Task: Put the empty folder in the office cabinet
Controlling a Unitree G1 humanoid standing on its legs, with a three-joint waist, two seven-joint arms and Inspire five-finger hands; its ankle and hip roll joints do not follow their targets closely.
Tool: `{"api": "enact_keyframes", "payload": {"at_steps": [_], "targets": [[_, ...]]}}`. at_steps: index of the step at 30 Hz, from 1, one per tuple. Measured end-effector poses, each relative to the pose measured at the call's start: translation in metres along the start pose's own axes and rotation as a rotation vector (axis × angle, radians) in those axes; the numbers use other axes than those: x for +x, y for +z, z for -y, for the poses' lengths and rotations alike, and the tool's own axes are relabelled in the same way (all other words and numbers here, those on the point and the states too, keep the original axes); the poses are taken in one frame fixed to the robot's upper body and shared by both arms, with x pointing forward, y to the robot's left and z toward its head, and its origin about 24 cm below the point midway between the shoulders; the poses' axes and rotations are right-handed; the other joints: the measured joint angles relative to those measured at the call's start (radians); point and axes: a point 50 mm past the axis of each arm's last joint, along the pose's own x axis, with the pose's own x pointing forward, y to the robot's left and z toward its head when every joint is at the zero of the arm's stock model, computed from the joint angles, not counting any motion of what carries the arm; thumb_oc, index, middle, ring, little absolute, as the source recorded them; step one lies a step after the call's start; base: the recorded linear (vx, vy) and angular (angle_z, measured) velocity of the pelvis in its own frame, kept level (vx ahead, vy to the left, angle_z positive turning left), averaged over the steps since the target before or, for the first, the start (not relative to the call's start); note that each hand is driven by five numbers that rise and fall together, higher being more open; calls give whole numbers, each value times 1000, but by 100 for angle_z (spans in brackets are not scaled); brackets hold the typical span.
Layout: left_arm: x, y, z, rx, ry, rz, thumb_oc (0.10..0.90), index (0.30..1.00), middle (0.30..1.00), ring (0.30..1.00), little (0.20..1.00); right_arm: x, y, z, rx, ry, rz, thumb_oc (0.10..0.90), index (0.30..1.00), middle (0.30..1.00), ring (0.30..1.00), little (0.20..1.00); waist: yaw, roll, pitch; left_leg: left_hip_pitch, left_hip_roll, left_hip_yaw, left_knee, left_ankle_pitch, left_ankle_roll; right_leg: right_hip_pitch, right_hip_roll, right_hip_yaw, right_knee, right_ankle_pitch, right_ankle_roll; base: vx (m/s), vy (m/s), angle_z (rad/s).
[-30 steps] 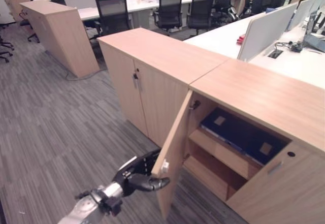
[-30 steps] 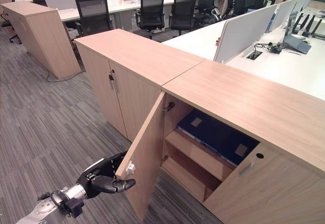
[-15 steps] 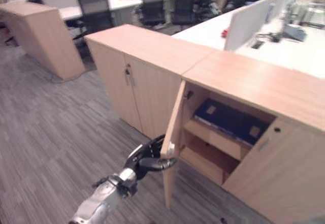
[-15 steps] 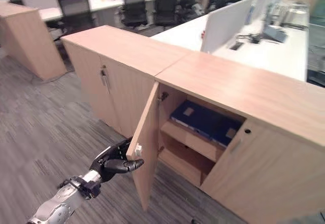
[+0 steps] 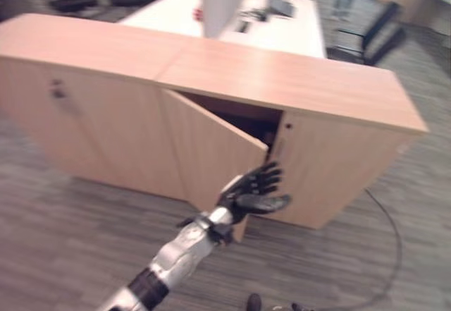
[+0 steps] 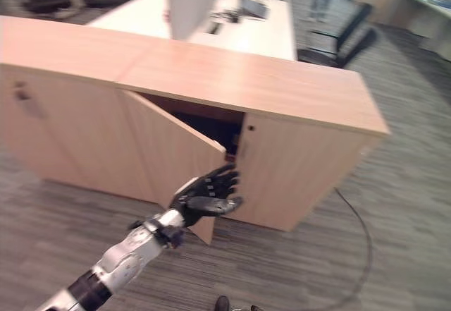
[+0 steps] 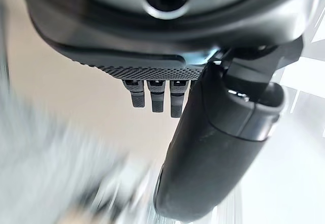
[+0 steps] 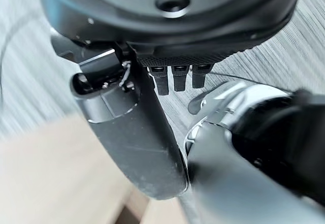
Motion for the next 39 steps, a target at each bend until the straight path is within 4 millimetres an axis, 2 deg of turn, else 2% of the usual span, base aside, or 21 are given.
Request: {"api": "enact_keyframes", "payload": {"at_steps": [1,2,3,4,5,6,7,8,10,13,17,21,23,28,32,38,39], "targets": [[10,2,14,-7,-74,10,800,900,900,900,900,-1,-1,2,-3,-9,0,800,900,900,900,900,-8,9,5,-6,-3,-70,17,-14,24,7,16,20,-19,10,-29,4,-8,-61],[21,3,29,-13,-143,17,800,900,900,900,900,-2,-3,7,0,-32,-5,800,900,900,900,900,-6,3,7,-49,1,-195,70,-41,52,12,13,41,-51,23,-46,13,48,-36],[27,3,41,-37,-189,33,800,900,900,900,900,-2,2,9,-8,-41,1,800,900,900,900,900,-4,7,15,-69,-8,-256,74,-59,29,21,9,46,-71,30,-40,25,58,-23],[31,5,56,-63,-251,55,800,900,900,900,900,-1,9,9,-20,-49,4,800,900,900,900,900,-1,16,27,-130,-17,-313,88,-76,2,26,2,64,-108,61,-42,48,62,-29],[31,7,56,-60,-261,59,800,900,900,900,900,0,13,9,-24,-52,9,800,900,900,900,900,7,22,41,-131,-29,-340,57,-67,2,36,4,73,-119,75,-39,69,69,-35],[29,7,54,-54,-259,58,800,900,900,900,900,0,16,7,-26,-51,17,800,900,900,900,900,9,31,52,-129,-26,-339,30,-55,1,53,11,78,-130,79,-37,82,74,-52],[25,6,44,-37,-225,36,800,900,900,900,900,1,23,5,-34,-46,37,800,900,900,900,900,8,54,61,-121,-27,-334,-27,-11,6,98,36,90,-165,83,-33,73,79,-50],[23,5,38,-30,-204,27,800,900,900,900,900,1,25,5,-36,-44,45,800,900,900,900,900,9,64,67,-114,-27,-333,-34,14,19,114,46,93,-174,81,-30,56,68,-45],[21,3,29,-39,-161,28,800,900,900,900,900,1,29,7,-42,-53,58,800,900,900,900,900,17,108,64,-107,-40,-316,-34,44,55,144,59,97,-186,68,-21,29,45,-21],[22,3,22,-39,-128,35,800,900,900,900,900,2,26,4,-33,-48,41,800,900,900,900,900,28,120,56,-100,-60,-313,-51,47,58,142,42,95,-172,59,10,27,37,6],[11,3,-7,18,5,13,800,900,900,900,900,2,21,2,-23,-44,31,800,900,900,900,900,25,104,53,-96,-83,-304,-55,43,65,148,24,101,-173,64,25,6,24,-4],[-12,-5,-27,-27,76,5,800,900,900,900,900,-3,9,20,-21,-103,-15,800,900,900,900,900,25,99,53,-52,-93,-291,-56,44,65,192,15,100,-187,62,30,25,32,-7],[-24,-19,-28,-103,65,-22,800,900,900,900,900,-6,4,27,-36,-130,-51,800,900,900,900,900,36,95,50,-34,-98,-300,-56,43,65,202,19,115,-186,51,45,1,6,-15],[-47,-57,-19,-170,-31,-217,800,900,900,900,900,-5,4,28,-40,-129,-65,800,900,900,900,900,35,84,34,-30,-90,-316,-56,43,65,208,23,123,-199,54,42,8,-7,-7],[-71,-91,-9,-315,-24,-309,800,900,900,900,900,-4,4,25,-48,-111,-66,800,900,900,900,900,45,91,27,-29,-79,-314,-56,42,63,205,33,125,-202,48,46,-3,-38,-2],[-75,-96,-6,-346,-62,-337,800,900,900,900,900,-4,6,24,-67,-97,-65,800,900,900,900,900,52,123,1,-30,-57,-311,-56,10,43,194,55,135,-204,50,43,-5,-71,-5],[-77,-96,-8,-383,-60,-320,800,900,900,900,900,-4,5,23,-70,-85,-70,800,900,900,900,900,52,125,-7,-44,-42,-307,-28,3,38,174,55,140,-173,36,28,-56,-147,-17]]}}
